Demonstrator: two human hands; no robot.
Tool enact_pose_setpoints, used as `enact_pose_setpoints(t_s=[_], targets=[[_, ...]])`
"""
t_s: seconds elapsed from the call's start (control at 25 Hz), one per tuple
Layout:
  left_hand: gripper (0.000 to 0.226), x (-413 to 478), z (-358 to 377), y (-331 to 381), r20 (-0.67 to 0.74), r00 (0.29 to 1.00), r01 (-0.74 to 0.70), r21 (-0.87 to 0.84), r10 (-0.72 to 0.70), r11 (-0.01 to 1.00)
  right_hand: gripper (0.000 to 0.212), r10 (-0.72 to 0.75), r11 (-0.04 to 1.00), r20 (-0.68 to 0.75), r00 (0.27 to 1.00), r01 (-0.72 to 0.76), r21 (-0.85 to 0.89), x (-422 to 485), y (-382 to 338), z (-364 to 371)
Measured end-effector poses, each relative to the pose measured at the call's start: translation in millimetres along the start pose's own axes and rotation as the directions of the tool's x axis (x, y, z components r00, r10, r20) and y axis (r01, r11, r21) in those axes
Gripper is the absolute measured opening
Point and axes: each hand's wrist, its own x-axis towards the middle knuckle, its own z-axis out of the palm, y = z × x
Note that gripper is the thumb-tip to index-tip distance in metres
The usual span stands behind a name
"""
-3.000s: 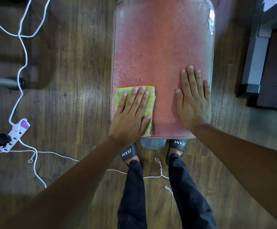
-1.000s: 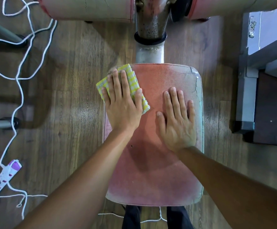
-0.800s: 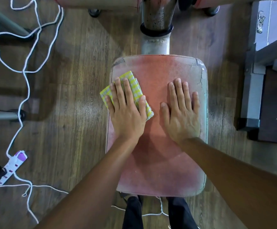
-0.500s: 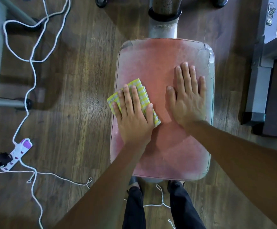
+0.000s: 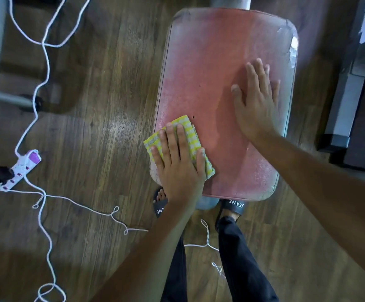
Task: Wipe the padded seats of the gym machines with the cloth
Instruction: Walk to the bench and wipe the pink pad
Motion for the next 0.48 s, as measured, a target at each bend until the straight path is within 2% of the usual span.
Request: enact_pose_setpoints(t_s=[0.08,0.16,0.28,0.32,0.4,0.48], targets=[[0.065,-7,-2,-1,0.010,1.000,0.014,-0.014,-0.014,1.000,0.051,-0.028,0.999,0.002,1.000,0.028,0.035,-36,-14,3],[0.060,-5,-13,-2,0.036,0.999,0.024,-0.169,-0.018,0.985,0.046,-0.048,0.993,0.041,0.998,0.044,0.106,-77,-31,8],[0.048,-1,-33,-20,0.012,0.989,0.128,-0.552,-0.145,0.824,0.043,-0.125,0.974,0.081,0.989,0.107,0.198,-129,-57,18],[0.046,0,-37,-31,0.008,0.974,0.183,-0.609,-0.225,0.772,0.044,-0.168,0.972,0.104,0.980,0.147,0.181,-141,-66,24],[0.045,-1,-39,-53,0.118,0.936,0.321,-0.679,-0.333,0.661,0.050,-0.222,0.974,0.167,0.961,0.210,0.087,-158,-80,39],[0.043,0,-39,-67,0.272,0.909,0.410,-0.715,-0.316,0.566,0.062,-0.215,0.975,0.225,0.950,0.224,-0.014,-162,-89,52]])
